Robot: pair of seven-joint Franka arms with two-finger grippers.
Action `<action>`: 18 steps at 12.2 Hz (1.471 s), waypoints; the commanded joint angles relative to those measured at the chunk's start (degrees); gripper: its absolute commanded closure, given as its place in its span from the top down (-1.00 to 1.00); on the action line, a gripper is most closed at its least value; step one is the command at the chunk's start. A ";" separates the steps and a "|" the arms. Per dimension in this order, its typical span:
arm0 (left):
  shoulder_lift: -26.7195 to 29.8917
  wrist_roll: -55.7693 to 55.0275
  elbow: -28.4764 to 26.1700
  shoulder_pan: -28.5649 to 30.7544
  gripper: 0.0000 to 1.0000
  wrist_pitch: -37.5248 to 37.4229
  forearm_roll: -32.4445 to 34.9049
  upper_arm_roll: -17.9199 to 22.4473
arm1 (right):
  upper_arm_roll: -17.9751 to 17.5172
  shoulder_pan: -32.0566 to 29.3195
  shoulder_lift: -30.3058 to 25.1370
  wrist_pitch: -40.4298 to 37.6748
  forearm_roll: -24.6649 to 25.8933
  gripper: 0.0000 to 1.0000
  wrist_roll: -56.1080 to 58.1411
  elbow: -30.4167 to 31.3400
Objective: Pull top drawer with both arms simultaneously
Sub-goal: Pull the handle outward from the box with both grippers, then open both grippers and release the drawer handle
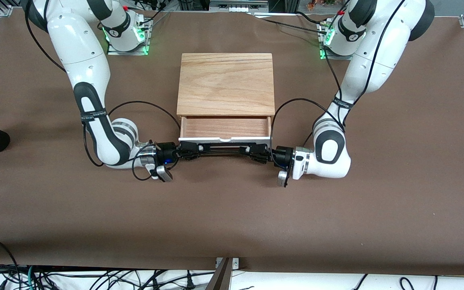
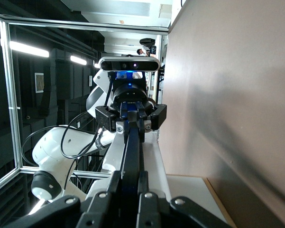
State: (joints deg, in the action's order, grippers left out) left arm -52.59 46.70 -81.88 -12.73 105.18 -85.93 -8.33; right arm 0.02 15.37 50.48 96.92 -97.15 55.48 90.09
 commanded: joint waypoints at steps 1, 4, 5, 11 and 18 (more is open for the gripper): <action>0.65 -7.15 5.94 0.60 -1.00 -1.21 -1.34 -0.63 | 1.48 -3.24 4.10 6.17 -3.04 -1.00 -3.88 -8.70; -0.05 -7.59 7.43 0.51 -1.00 -1.03 -1.34 -0.02 | 1.74 -3.42 5.94 7.50 -2.96 -1.00 -6.17 -12.30; -0.23 -7.68 7.78 0.52 -1.00 -1.03 -1.34 -0.01 | 2.26 -3.42 6.64 7.50 -2.96 -1.00 -7.05 -13.62; -1.11 -6.98 7.44 0.52 -1.00 -1.03 -1.34 -0.01 | 2.53 -4.82 9.99 7.58 -3.04 -1.00 -9.34 -19.25; -1.72 -6.62 6.73 0.69 1.00 -1.29 -1.43 -0.01 | 2.53 -4.83 9.73 7.41 -2.61 1.00 -8.73 -18.99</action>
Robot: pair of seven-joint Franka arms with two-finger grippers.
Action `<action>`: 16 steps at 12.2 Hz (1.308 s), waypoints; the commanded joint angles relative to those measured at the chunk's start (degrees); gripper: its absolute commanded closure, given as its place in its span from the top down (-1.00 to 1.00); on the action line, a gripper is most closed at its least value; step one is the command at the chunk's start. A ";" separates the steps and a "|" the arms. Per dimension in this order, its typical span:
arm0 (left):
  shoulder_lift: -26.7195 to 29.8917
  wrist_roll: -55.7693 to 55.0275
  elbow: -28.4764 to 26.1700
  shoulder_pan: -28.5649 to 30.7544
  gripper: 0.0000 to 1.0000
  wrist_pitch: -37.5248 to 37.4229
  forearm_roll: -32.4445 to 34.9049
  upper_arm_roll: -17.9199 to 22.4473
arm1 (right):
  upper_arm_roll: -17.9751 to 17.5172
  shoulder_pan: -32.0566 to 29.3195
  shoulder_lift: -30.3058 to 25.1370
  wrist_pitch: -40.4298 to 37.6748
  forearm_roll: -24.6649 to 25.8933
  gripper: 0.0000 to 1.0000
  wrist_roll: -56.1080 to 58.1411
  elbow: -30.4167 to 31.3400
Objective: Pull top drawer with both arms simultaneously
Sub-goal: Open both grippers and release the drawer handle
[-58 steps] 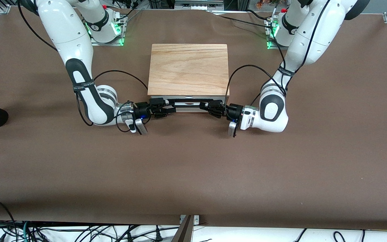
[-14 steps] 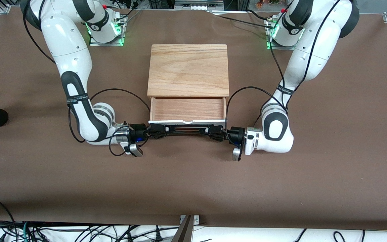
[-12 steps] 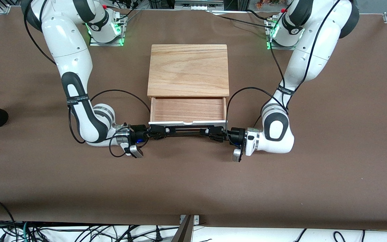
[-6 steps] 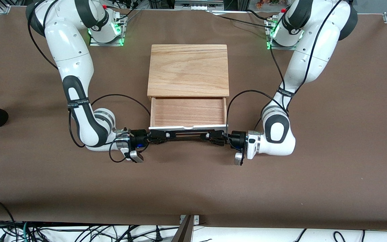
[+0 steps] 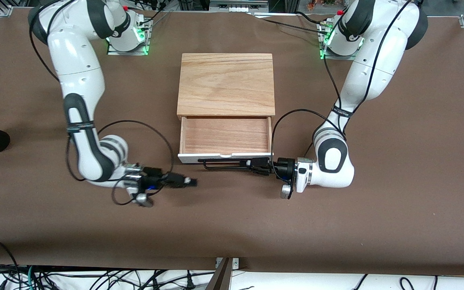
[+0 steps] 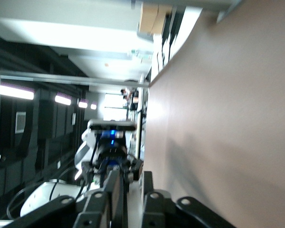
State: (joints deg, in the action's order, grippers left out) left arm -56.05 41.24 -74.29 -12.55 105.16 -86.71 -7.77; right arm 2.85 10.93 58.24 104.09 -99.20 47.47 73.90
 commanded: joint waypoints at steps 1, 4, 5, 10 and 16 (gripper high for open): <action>1.73 -1.42 -0.86 0.77 1.00 -1.28 -0.56 -0.58 | -0.30 -0.30 1.88 0.24 -0.56 1.00 -0.72 -2.71; 1.73 -1.68 -0.60 0.95 1.00 -1.37 3.18 0.30 | -0.30 -0.30 1.61 0.24 -0.47 1.00 -1.16 -2.79; 1.73 -1.78 -0.25 1.03 1.00 -1.28 6.52 0.47 | -0.22 -0.30 1.53 0.33 -0.38 1.00 -1.24 -2.79; 2.60 -1.95 0.28 0.33 1.00 -1.01 9.53 4.08 | 3.91 0.32 -1.89 0.50 9.35 1.00 -10.79 -2.97; 10.50 -13.52 6.35 2.26 1.00 -1.37 34.55 5.66 | 5.15 0.49 -9.97 1.03 28.24 1.00 -35.14 -2.97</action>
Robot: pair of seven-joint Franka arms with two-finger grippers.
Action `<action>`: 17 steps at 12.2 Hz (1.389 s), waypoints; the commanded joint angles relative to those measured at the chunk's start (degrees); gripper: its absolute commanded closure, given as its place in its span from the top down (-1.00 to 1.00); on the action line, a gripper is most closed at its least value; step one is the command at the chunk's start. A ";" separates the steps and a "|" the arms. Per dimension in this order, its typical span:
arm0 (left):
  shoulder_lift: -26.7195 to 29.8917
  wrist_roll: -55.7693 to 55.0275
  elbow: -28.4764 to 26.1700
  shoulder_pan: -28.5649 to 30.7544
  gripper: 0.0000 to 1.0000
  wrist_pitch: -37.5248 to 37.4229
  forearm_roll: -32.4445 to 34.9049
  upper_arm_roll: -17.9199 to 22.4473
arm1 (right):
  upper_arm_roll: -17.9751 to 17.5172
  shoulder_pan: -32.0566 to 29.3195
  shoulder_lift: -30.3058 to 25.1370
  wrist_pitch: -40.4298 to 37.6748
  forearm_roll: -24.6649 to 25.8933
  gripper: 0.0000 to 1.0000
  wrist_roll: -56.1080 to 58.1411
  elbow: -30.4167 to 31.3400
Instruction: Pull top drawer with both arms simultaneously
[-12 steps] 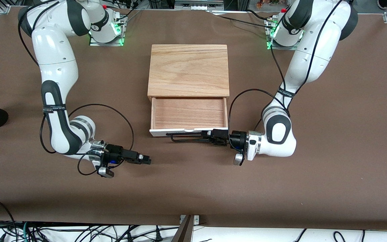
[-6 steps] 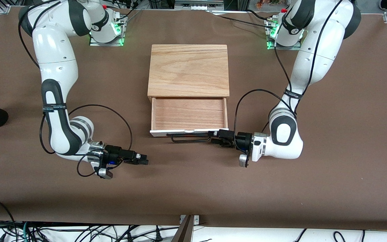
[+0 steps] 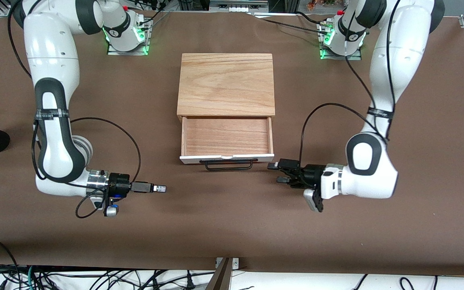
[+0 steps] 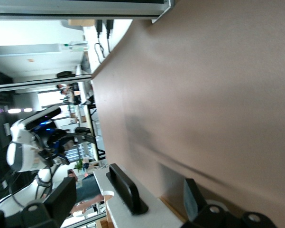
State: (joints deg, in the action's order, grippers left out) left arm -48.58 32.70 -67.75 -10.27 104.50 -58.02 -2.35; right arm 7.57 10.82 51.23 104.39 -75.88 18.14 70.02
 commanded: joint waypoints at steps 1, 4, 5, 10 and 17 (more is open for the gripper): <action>5.40 -8.23 -0.19 -0.02 1.00 -0.70 11.73 0.24 | 0.52 0.61 -4.19 0.64 8.70 1.00 -9.66 0.91; 12.61 -12.21 -1.32 0.07 1.00 -1.93 28.44 0.24 | 0.43 0.61 -7.80 0.20 21.71 1.00 -20.49 0.91; 14.29 -12.22 -1.24 0.16 1.00 -3.68 33.01 0.33 | 0.43 0.96 -9.98 0.20 25.92 1.00 -22.95 0.99; 23.95 -17.22 -0.98 0.51 1.00 -16.06 52.01 0.77 | -1.59 1.40 -21.14 -1.29 57.26 1.00 -28.95 5.20; 38.62 -17.75 -14.91 5.16 1.00 -13.39 58.71 2.96 | -3.35 -6.40 -40.92 -4.02 78.87 1.00 -24.65 12.33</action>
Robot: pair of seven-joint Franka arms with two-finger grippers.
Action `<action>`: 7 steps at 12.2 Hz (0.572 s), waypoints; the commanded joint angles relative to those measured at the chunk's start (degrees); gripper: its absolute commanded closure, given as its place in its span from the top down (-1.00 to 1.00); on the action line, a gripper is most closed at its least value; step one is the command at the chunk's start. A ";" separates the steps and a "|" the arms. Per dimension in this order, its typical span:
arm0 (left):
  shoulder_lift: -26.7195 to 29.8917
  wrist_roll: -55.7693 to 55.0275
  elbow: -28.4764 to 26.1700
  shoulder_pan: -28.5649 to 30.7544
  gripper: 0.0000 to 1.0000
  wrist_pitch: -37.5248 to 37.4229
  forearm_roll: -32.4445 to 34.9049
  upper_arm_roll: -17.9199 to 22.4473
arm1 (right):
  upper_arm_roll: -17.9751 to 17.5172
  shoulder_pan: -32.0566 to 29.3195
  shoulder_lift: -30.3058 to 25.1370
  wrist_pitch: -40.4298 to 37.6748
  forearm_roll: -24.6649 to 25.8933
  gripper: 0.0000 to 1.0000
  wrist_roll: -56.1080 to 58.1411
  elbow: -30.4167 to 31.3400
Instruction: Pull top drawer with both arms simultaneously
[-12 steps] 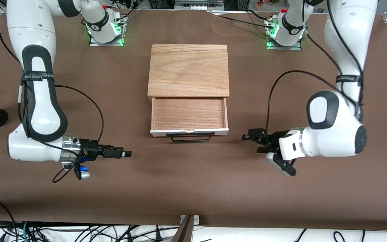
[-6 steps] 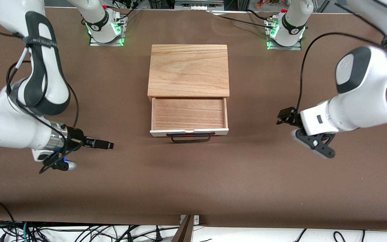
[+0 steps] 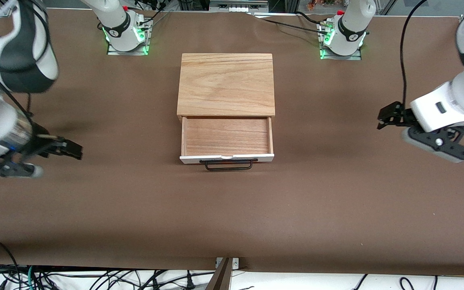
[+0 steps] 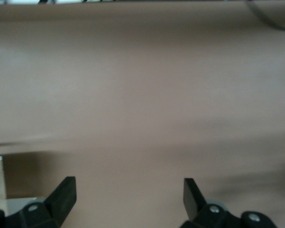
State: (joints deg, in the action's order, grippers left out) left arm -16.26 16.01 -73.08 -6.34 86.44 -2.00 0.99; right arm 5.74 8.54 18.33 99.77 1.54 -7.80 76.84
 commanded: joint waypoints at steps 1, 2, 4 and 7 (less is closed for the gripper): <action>9.72 -1.07 -15.37 1.77 1.00 8.96 2.88 -0.46 | -2.04 -5.36 -10.23 0.17 1.27 1.00 1.12 6.73; 12.98 -1.59 -20.99 2.29 1.00 12.75 2.88 -0.47 | -2.04 -6.85 -12.94 0.94 1.27 1.00 0.43 9.96; 16.25 -7.80 -25.35 2.83 1.00 14.37 2.88 -0.47 | -3.09 -7.57 -15.86 -0.79 1.18 1.00 -2.37 12.36; 16.09 -12.41 -25.71 2.82 1.00 13.93 2.97 -0.47 | -5.38 -8.79 -16.40 -3.35 1.01 1.00 -11.01 12.99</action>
State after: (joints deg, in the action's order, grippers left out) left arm -1.92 6.16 -96.35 -3.62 99.07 -0.95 0.99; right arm 2.61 1.41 3.36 96.96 1.97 -15.99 87.73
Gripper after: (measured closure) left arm 0.000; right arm 0.000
